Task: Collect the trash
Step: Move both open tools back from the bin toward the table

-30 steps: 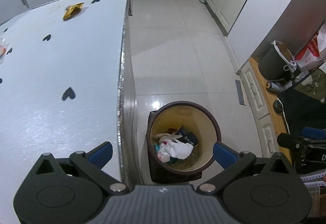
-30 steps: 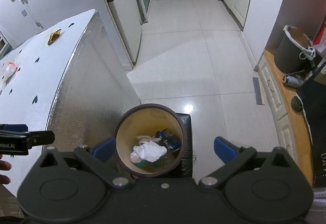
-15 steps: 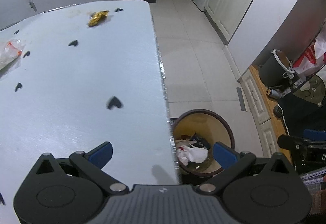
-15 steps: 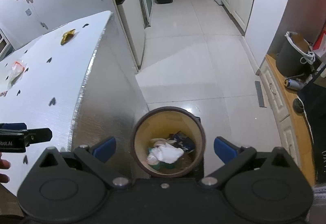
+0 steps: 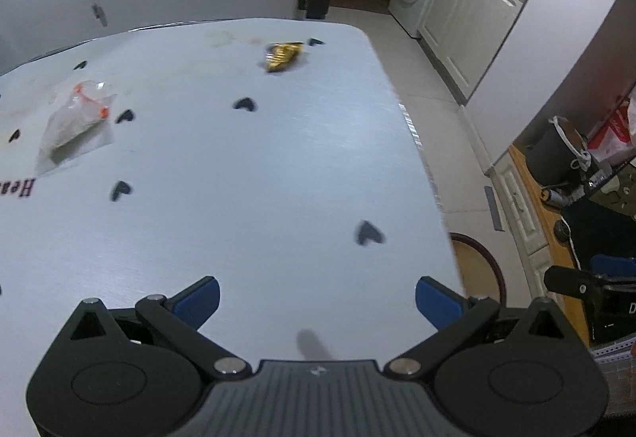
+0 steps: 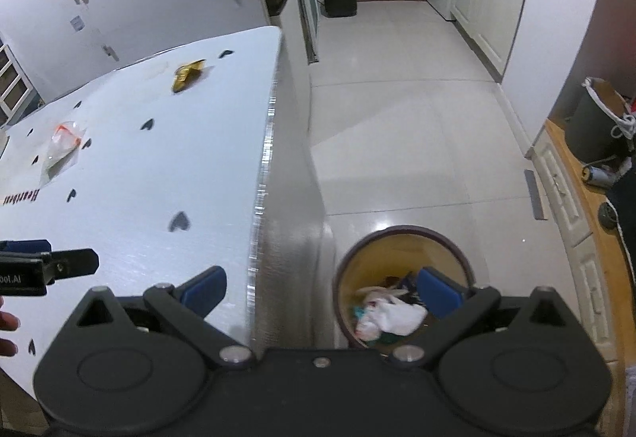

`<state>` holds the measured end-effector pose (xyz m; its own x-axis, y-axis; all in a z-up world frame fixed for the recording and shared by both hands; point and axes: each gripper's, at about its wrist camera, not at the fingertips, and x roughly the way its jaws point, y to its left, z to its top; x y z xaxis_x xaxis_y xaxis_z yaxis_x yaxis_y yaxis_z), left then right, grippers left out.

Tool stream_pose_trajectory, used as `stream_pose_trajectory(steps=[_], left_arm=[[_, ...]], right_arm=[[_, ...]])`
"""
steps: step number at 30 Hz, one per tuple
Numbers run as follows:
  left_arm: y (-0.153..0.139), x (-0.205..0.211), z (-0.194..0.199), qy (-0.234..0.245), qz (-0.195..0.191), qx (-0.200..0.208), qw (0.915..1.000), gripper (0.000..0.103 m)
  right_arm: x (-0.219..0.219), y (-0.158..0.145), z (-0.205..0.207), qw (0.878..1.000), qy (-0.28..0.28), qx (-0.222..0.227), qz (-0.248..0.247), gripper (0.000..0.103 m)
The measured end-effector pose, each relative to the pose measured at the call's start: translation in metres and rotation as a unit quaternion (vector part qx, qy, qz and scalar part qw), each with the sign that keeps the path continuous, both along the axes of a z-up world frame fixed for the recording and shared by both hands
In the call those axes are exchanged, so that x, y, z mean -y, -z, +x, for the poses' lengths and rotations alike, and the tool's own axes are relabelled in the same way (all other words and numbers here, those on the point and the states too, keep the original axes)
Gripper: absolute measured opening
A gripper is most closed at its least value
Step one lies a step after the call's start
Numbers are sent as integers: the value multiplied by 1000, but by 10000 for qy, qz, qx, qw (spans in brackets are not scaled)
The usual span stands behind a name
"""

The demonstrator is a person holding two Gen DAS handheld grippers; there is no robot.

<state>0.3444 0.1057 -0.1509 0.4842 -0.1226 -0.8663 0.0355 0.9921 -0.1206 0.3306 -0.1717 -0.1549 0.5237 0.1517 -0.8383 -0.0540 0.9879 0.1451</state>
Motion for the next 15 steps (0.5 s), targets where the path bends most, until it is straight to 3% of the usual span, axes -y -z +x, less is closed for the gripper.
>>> stream_pose_trajectory(steps=[15], left_arm=[[7,-120,20,-806,4,210,9965,103]], right_arm=[[-98,-8,36,9986,-516,80,-127,103]])
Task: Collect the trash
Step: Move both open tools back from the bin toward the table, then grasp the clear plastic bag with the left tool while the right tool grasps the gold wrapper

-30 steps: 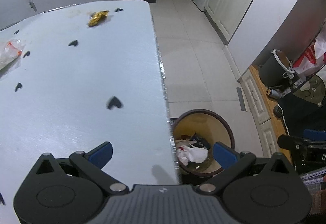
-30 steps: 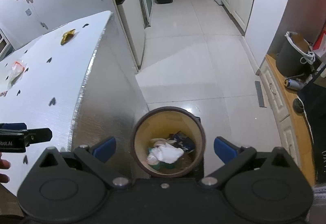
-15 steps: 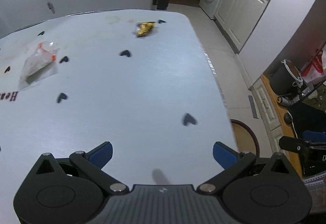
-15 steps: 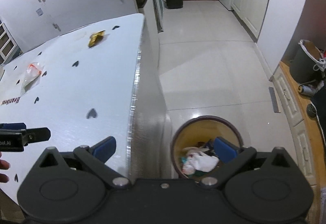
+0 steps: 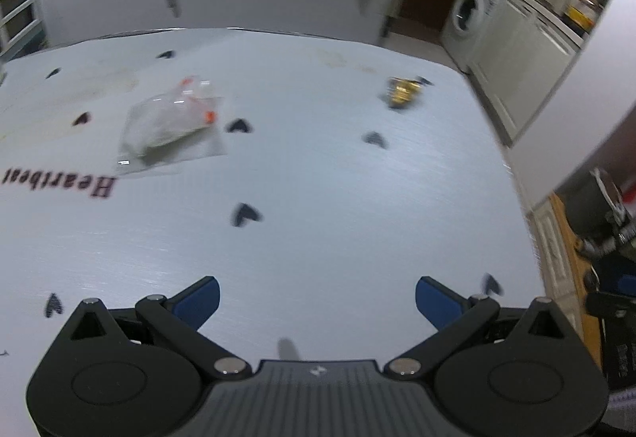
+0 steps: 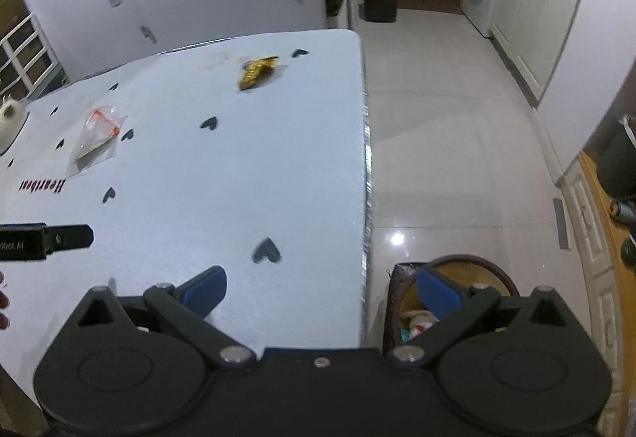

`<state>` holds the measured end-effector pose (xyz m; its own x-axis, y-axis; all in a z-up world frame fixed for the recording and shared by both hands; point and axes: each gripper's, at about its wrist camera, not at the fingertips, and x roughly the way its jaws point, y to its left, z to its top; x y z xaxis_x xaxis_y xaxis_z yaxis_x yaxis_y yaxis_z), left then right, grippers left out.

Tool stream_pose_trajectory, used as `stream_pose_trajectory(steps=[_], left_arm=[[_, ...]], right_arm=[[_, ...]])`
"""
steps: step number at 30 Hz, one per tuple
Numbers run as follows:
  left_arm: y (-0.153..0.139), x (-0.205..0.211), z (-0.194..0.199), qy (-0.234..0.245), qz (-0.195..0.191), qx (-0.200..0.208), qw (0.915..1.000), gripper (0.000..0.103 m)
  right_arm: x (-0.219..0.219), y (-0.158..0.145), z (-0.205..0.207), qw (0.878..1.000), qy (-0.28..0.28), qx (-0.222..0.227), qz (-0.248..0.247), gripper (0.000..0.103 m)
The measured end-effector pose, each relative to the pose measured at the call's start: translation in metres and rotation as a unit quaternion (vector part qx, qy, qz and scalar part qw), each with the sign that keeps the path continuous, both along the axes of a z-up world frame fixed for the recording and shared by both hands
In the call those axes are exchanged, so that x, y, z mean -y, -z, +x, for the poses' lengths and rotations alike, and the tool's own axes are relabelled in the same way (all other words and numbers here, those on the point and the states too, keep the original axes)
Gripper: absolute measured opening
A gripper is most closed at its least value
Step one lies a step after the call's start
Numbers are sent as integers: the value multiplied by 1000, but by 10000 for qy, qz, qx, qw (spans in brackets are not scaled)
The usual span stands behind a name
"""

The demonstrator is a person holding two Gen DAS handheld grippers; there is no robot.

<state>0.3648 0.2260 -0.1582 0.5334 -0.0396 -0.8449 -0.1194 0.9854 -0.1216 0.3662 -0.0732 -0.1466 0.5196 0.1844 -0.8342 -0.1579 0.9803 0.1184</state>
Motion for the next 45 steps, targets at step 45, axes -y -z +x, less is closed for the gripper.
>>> stream_pose_trajectory(steps=[45], left_arm=[[39,-109,167,-306,1915,698,9785,74]], right_arm=[[-136,43,250,9947,400,426,851,103]])
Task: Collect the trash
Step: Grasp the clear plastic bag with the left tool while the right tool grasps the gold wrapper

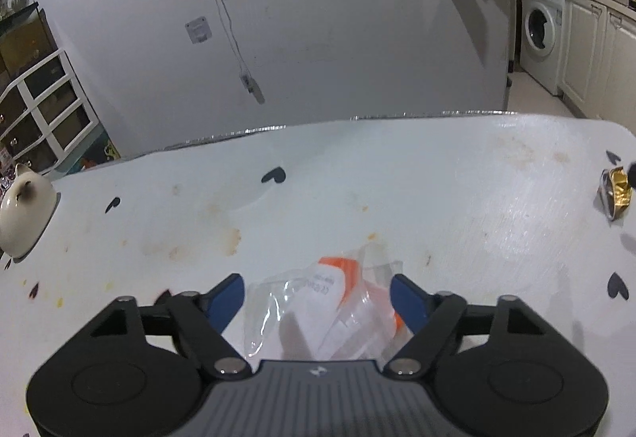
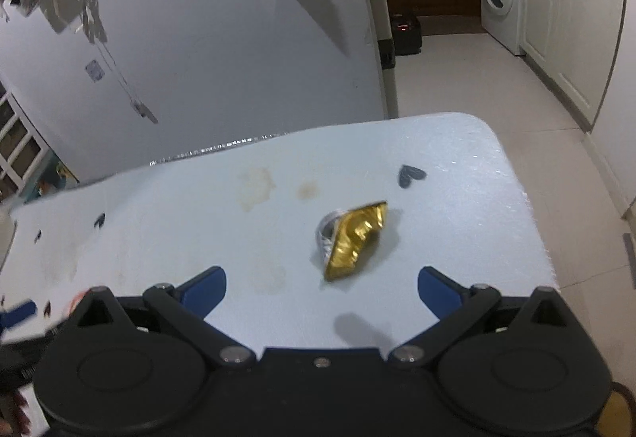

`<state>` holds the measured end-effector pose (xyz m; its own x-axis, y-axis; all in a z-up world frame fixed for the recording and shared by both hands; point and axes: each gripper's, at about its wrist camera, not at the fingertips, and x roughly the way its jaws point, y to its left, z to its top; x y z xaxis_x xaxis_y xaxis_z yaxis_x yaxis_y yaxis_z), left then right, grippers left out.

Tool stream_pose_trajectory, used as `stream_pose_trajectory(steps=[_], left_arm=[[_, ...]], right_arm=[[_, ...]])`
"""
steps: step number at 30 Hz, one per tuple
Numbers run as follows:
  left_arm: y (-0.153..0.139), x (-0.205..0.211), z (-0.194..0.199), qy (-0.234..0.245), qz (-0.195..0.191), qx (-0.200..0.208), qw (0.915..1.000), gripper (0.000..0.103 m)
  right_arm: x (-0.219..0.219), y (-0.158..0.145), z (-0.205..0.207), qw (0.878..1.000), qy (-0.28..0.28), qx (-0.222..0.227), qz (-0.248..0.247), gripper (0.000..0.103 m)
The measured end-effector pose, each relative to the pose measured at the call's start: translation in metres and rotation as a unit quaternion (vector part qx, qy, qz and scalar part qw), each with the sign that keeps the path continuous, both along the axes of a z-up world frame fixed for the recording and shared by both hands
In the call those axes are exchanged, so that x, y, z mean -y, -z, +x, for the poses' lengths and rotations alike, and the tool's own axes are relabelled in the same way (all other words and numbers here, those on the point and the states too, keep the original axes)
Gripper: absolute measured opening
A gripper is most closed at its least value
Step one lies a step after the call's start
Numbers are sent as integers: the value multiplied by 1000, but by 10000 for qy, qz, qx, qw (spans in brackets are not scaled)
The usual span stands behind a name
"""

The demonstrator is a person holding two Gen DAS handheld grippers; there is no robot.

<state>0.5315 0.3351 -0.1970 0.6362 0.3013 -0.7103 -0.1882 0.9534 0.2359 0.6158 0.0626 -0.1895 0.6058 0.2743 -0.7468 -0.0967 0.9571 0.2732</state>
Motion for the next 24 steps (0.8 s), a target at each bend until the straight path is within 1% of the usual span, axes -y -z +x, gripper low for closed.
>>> stream_pose_trajectory(steps=[1,2,3,4,5,7,8,11,13,14,15,17,20,22,24], left_arm=[[1,0,-1,-25,-6,-20,10000,72],[1,-1,-2,-51,-18,-33,10000,67],[2,-2,-3,-79,-48,-27,10000,62],[3,-3,-4,-107,-81,-26,9999,60],[4,-4,-5,-129,-112,-43,9998,56],[7,-5,-8,-145,-165,-105,9997,49],[9,-6,-9,-158,-189,-129,9996,42],[9,-7,-15,-232,-204,-81,9995,38],[6,-7,-18,-268,-245,-41,9993,34],[5,-7,-19,-274,-262,-32,9993,32],[4,-7,-21,-280,-285,-26,9992,31],[2,-8,-24,-309,-344,0,9989,29],[0,-10,-31,-380,-466,49,9982,26],[-1,-10,-35,-409,-535,73,9977,25],[-4,-10,-40,-447,-608,119,9971,23]], right_arm=[[-1,2,5,10000,35,-38,44,103],[0,3,10,9998,102,-90,133,102],[2,5,15,9994,190,-124,243,94],[3,7,19,9989,286,-145,333,90],[5,9,24,9981,394,-181,440,84],[8,14,33,9962,559,-299,592,82],[10,18,38,9949,649,-397,669,81],[12,26,48,9910,893,-618,788,77],[11,32,53,9897,980,-698,780,65],[11,35,55,9893,1009,-714,769,57],[9,37,57,9894,996,-739,762,54],[3,39,61,9921,861,-630,660,53],[-9,41,64,9966,543,-495,375,36],[-15,41,63,9984,326,-401,219,29],[-19,42,60,9991,74,-378,187,28]])
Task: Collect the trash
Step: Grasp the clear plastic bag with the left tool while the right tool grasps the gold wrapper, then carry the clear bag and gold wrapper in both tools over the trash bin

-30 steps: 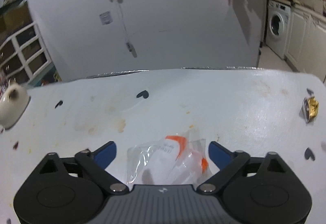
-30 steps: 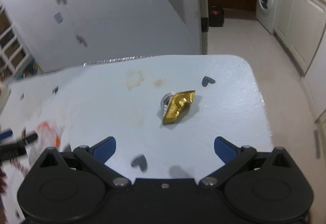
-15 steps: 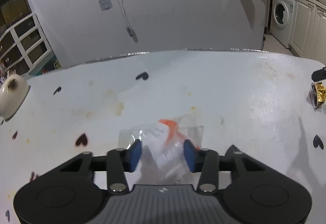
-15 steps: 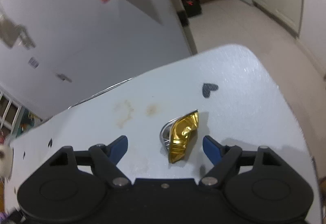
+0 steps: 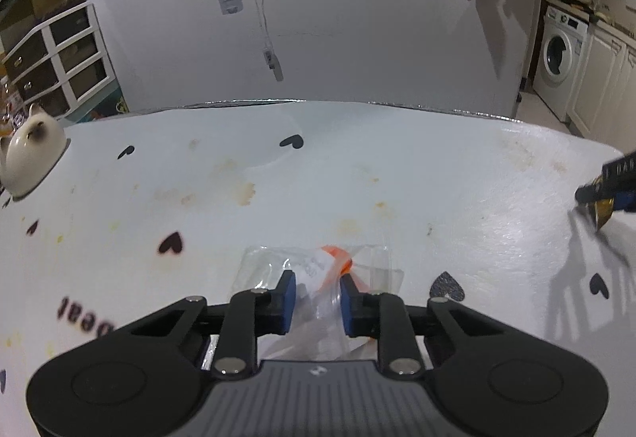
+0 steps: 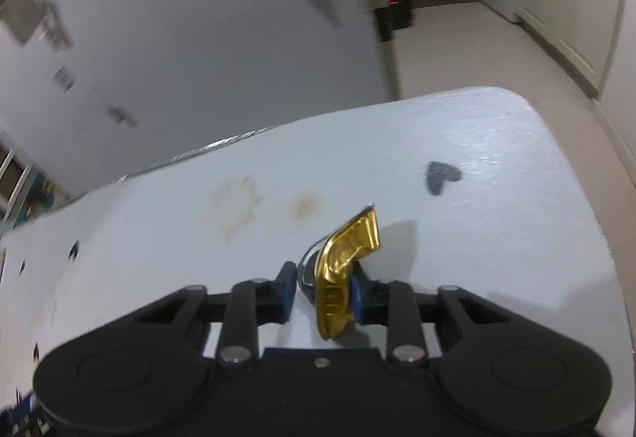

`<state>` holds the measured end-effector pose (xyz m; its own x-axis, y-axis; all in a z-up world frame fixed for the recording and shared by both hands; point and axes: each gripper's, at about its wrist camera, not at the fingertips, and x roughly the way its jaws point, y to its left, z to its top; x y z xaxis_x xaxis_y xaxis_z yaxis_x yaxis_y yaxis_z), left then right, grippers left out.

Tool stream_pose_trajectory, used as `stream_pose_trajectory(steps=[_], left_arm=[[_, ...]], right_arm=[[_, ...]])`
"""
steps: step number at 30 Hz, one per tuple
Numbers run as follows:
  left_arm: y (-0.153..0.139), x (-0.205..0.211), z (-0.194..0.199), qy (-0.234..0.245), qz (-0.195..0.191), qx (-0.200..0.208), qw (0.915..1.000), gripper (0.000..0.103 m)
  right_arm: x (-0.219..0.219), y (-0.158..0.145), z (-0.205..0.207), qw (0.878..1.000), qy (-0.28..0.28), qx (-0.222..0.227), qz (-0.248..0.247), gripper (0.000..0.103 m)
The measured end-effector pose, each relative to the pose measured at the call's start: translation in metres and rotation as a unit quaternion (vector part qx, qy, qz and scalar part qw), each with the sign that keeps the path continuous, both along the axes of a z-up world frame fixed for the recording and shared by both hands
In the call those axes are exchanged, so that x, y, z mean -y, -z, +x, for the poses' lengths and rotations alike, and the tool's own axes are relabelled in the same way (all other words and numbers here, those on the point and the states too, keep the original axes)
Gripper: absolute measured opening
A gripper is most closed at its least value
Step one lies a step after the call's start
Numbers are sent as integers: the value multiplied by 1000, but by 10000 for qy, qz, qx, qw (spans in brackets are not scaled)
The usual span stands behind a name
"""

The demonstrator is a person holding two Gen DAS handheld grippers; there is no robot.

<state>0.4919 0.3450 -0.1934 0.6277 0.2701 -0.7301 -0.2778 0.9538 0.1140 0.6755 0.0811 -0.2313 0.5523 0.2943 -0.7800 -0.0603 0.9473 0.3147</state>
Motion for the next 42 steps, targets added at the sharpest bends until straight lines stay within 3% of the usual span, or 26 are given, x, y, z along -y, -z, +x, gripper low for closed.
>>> stream_pose_trajectory(steps=[7,14,22,42], left_arm=[[-13,4,-14,-43,-199,144,9997,16],[-21,16,-37,-12,-371,162,9992,13],[-26,40,-72,96,-549,112,9984,12],[-59,99,-161,350,-1161,320,9921,9]], right_arm=[[-10,-3,-34,9974,-709,-72,-70,27],[-8,-13,-86,9946,-984,-268,201,27],[-2,-27,-142,9896,-1418,-223,38,27],[37,-69,-247,9861,-1660,86,-31,27]])
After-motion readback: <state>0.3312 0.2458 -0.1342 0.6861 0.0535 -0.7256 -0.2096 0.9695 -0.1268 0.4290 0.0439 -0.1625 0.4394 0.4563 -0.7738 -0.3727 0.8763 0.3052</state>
